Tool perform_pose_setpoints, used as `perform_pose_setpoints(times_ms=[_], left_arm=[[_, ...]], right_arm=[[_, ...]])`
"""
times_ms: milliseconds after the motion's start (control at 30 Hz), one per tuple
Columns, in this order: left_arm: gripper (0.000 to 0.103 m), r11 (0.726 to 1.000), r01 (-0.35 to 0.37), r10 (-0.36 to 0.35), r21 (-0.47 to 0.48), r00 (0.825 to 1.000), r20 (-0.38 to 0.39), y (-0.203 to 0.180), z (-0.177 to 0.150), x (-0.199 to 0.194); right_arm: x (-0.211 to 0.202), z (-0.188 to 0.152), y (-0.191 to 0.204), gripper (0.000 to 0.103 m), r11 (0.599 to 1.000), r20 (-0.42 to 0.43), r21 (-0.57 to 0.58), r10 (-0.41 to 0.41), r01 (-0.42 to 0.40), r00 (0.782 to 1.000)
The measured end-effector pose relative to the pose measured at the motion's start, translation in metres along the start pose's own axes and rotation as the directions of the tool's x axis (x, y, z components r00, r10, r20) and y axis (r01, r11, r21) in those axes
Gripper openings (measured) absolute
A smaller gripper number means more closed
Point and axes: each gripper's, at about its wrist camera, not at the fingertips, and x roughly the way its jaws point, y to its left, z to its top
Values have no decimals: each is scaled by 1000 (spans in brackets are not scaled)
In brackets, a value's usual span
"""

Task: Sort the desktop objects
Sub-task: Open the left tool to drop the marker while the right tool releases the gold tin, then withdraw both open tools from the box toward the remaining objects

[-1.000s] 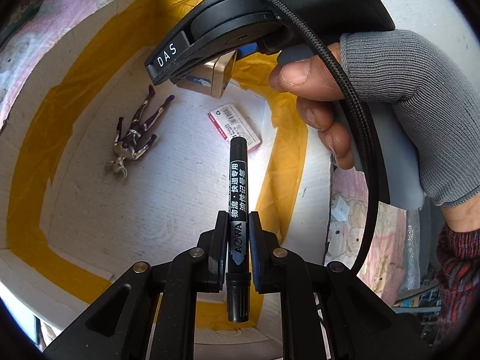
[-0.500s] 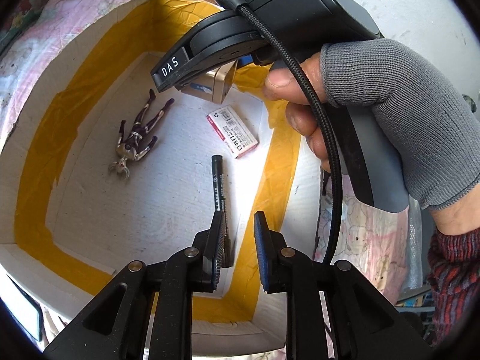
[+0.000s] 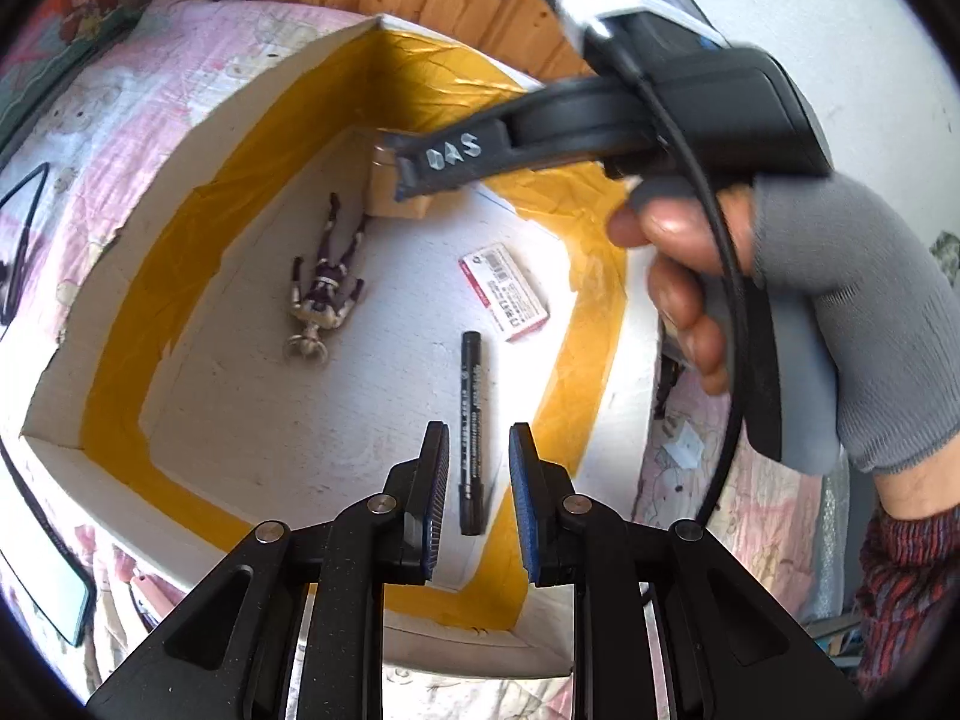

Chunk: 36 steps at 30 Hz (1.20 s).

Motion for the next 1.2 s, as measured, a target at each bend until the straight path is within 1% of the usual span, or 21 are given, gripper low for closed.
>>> perform_pose_setpoints(times_ms=[67,133,300,467,567,733,867,967,1067,1200], left_arm=[[21,999,-19,20,-40,1000,25,10,2,-2],[21,997,-23,25,-68,999,32,15,1,0],[21,996,-25,30,-83,998,50,14,-5,-9],[21,992,-33,42,-119,996,80,15,-9,-20],[21,991,-31,42,-128,996,80,15,-12,-23],[21,994,-34,44,-108,995,91,6,-19,-30],[21,995,-48,57,-84,993,105,-4,-26,-34],[21,994,-99,103,-36,985,137,-15,-30,-40],[21,992,-129,129,-7,979,156,-21,-34,-42],[21,987,-160,155,16,973,170,-25,-39,-44]], right_arm=[[-4,-4,0,73,1000,1,-2,0,0,1000],[-8,-7,-1,73,1000,5,-3,-2,2,1000],[-16,-18,4,73,1000,7,-3,-2,2,1000],[-25,-28,13,73,1000,12,-20,-20,20,1000],[-31,-34,18,73,999,14,-28,-28,28,1000],[-41,-44,25,73,999,19,-35,-36,37,999],[-52,-53,30,73,999,38,-32,-26,27,999],[-61,-63,33,73,999,57,-26,-25,27,998],[-72,-76,36,73,998,91,-34,-50,53,995],[-84,-94,33,73,997,137,-10,-72,74,988]])
